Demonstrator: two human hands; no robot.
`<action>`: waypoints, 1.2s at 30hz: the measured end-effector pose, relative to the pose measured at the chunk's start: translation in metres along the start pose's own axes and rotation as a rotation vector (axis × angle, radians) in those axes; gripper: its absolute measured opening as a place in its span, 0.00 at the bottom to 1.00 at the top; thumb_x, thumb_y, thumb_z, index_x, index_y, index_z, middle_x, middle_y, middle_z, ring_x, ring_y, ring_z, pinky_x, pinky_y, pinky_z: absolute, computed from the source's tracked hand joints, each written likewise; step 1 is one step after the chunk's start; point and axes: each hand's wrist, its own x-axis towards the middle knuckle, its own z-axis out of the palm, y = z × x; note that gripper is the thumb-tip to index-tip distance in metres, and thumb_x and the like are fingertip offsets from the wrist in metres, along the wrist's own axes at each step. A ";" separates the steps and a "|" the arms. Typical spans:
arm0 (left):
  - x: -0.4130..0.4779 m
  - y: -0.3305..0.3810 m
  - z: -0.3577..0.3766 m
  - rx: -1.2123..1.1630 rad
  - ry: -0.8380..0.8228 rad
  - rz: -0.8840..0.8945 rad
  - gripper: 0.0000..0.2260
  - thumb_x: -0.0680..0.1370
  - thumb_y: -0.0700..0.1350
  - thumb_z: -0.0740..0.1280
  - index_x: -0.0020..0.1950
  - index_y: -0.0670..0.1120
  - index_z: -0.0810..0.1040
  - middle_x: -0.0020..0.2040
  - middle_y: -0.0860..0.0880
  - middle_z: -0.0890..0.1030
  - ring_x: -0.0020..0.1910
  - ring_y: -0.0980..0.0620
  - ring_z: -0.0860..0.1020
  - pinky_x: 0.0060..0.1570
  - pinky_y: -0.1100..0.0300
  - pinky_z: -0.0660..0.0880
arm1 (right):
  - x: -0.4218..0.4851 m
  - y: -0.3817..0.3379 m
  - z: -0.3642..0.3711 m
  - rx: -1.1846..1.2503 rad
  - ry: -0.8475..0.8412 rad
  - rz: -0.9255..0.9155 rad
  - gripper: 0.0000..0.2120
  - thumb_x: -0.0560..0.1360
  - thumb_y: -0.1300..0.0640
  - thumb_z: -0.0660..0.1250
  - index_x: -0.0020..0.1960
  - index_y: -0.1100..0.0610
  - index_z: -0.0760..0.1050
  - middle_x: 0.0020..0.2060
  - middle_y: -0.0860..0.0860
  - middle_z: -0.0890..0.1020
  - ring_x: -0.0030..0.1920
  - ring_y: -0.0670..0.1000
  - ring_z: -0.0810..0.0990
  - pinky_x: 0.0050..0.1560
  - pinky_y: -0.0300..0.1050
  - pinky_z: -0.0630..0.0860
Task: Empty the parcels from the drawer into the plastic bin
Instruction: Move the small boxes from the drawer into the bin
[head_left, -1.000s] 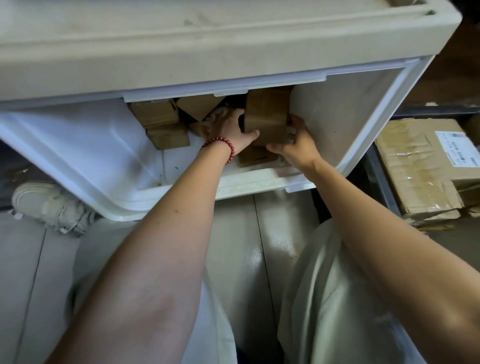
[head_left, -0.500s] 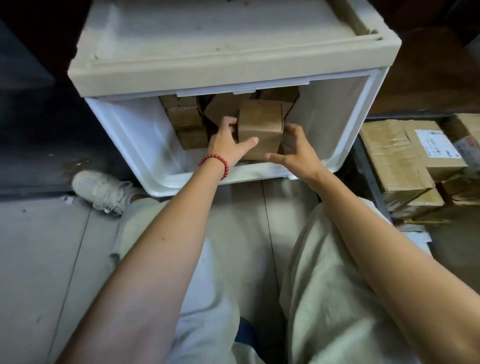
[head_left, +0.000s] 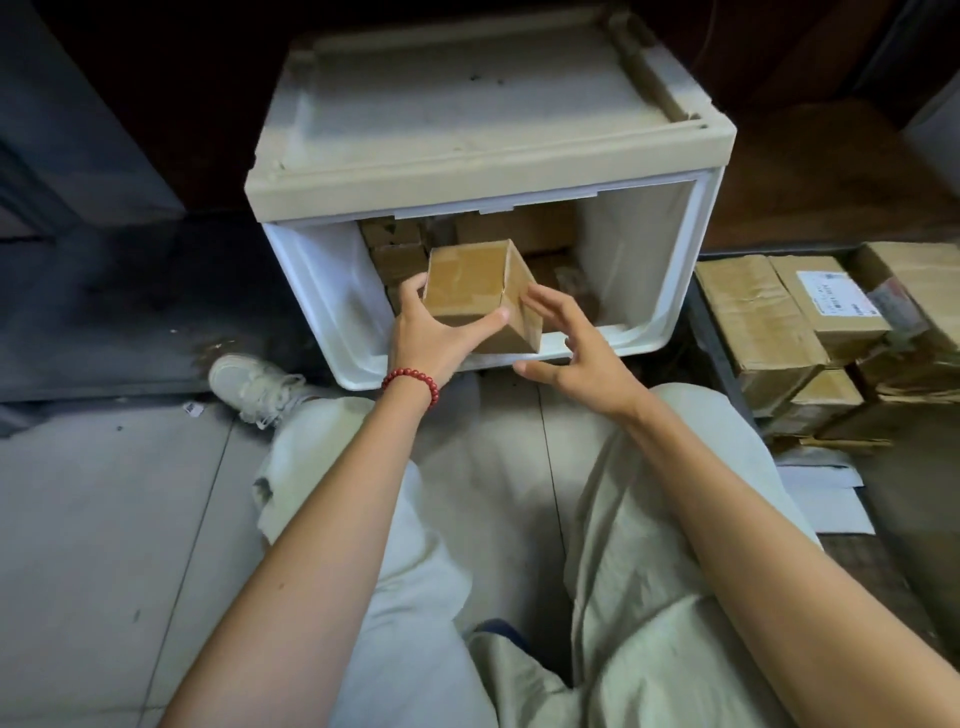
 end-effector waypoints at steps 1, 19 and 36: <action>-0.004 0.002 -0.002 -0.017 0.019 -0.006 0.38 0.65 0.58 0.77 0.70 0.52 0.63 0.63 0.52 0.73 0.61 0.52 0.72 0.53 0.61 0.71 | 0.000 0.000 -0.002 0.011 0.016 0.010 0.38 0.71 0.63 0.74 0.75 0.53 0.58 0.72 0.47 0.67 0.70 0.40 0.65 0.55 0.18 0.60; -0.010 -0.003 -0.009 -0.409 -0.223 -0.307 0.25 0.74 0.65 0.63 0.66 0.55 0.64 0.63 0.47 0.73 0.50 0.44 0.80 0.52 0.52 0.78 | 0.006 0.010 -0.015 0.329 0.186 0.238 0.32 0.71 0.62 0.73 0.69 0.52 0.60 0.67 0.48 0.72 0.65 0.52 0.73 0.59 0.39 0.73; -0.013 -0.011 -0.006 -0.231 -0.129 -0.087 0.31 0.62 0.72 0.66 0.54 0.50 0.72 0.56 0.55 0.78 0.57 0.59 0.75 0.63 0.54 0.71 | 0.006 -0.002 -0.017 0.375 0.314 0.355 0.16 0.78 0.46 0.64 0.57 0.55 0.62 0.41 0.43 0.75 0.41 0.44 0.74 0.40 0.39 0.73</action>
